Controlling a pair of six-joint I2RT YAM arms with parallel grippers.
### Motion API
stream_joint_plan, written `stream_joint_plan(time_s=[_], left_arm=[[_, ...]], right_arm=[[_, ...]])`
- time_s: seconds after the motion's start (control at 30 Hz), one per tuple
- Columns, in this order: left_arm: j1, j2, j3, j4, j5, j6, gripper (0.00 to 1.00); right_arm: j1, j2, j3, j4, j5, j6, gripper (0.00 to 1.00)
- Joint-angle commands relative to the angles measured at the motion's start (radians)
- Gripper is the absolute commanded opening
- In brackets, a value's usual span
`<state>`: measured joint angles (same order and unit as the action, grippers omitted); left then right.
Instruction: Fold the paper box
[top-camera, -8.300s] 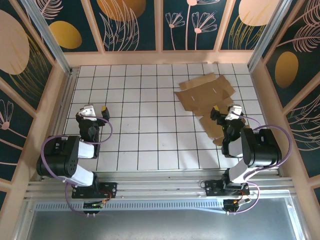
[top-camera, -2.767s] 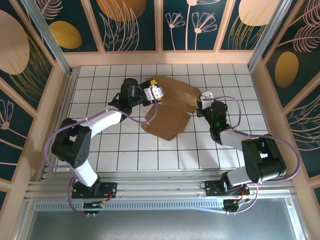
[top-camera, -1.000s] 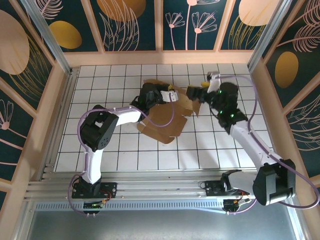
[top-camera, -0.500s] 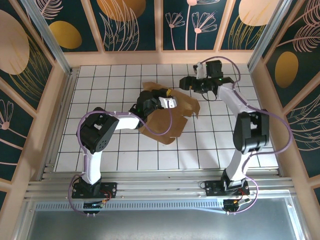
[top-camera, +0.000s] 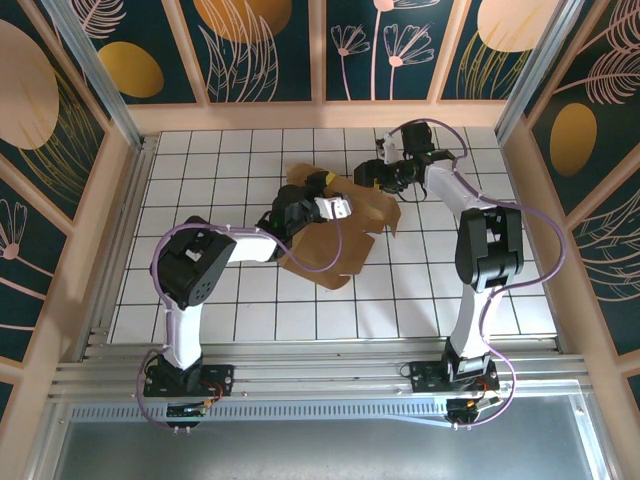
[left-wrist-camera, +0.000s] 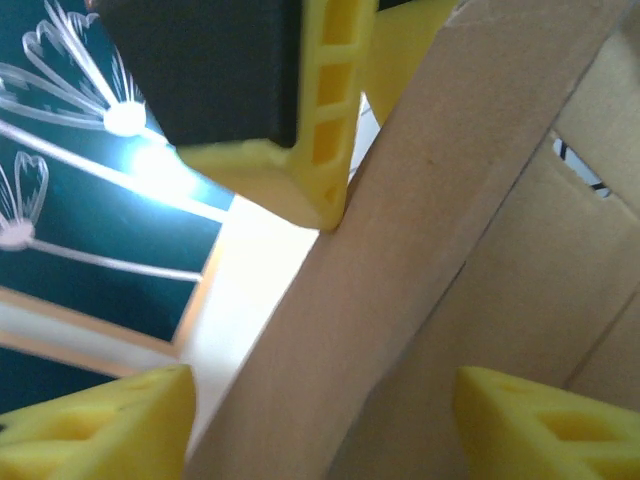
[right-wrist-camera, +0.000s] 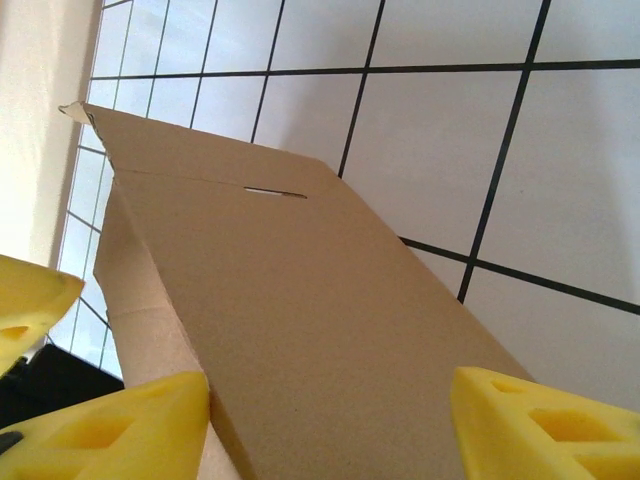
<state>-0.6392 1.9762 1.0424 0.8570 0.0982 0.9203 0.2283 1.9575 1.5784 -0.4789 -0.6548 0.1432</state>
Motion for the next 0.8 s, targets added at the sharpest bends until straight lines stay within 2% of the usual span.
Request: stream_joint_plan(time_s=[0.0, 0.07, 0.13, 0.2, 0.3, 0.43, 0.53, 0.67, 0.77], left_arm=[[-0.007, -0.172, -0.006, -0.089, 0.019, -0.296, 0.78], [-0.007, -0.255, 0.016, -0.229, 0.013, -0.553, 0.83], [-0.002, -0.333, 0.052, -0.374, -0.050, -0.789, 0.88], [0.021, -0.349, 0.122, -0.543, -0.080, -0.998, 0.82], [0.088, -0.295, 0.268, -0.780, 0.012, -1.253, 0.75], [0.155, -0.205, 0.392, -0.914, 0.108, -1.532, 0.65], [0.189, -0.156, 0.429, -0.915, 0.197, -1.653, 0.59], [0.190, -0.121, 0.437, -0.887, 0.210, -1.661, 0.59], [0.189, -0.063, 0.477, -0.902, 0.290, -1.640, 0.58]], right_arm=[[0.006, 0.027, 0.032, -0.038, 0.034, -0.024, 0.65], [0.007, 0.029, 0.042, -0.038, 0.030, -0.024, 0.65], [0.009, 0.033, 0.056, -0.040, 0.028, -0.026, 0.65], [0.010, 0.038, 0.070, -0.043, 0.031, -0.023, 0.65], [0.011, 0.052, 0.086, -0.047, 0.042, -0.020, 0.65], [0.013, 0.059, 0.090, -0.042, 0.045, -0.015, 0.65], [0.019, 0.064, 0.101, -0.049, 0.043, -0.016, 0.65], [0.026, 0.063, 0.108, -0.050, 0.050, -0.020, 0.65], [0.027, 0.064, 0.110, -0.055, 0.057, -0.023, 0.65]])
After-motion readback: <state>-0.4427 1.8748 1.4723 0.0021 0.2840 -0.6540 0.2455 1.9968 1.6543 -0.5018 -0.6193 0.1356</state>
